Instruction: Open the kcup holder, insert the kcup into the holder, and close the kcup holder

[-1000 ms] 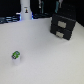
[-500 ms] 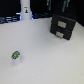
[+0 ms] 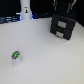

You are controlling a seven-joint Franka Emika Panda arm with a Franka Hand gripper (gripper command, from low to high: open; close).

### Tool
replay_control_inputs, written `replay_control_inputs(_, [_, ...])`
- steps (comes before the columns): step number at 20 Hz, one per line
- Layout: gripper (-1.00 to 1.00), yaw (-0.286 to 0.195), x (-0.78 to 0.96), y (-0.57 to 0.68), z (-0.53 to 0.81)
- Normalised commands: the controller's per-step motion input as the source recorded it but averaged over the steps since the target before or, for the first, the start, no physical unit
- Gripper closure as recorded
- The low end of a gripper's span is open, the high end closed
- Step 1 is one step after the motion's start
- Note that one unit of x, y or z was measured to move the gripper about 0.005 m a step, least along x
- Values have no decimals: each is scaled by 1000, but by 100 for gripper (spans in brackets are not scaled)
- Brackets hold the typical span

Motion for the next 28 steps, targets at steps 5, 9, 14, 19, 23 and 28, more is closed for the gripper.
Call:
replay_control_inputs(5, [-100, -159, -357, 336, -447])
replay_control_inputs(9, [-100, -125, -333, 198, -504])
replay_control_inputs(14, [-100, -68, -380, 70, -517])
replay_control_inputs(19, [-100, -5, -397, 20, -544])
replay_control_inputs(23, [-100, 7, -376, 29, -497])
replay_control_inputs(28, [-100, 0, -194, 5, -127])
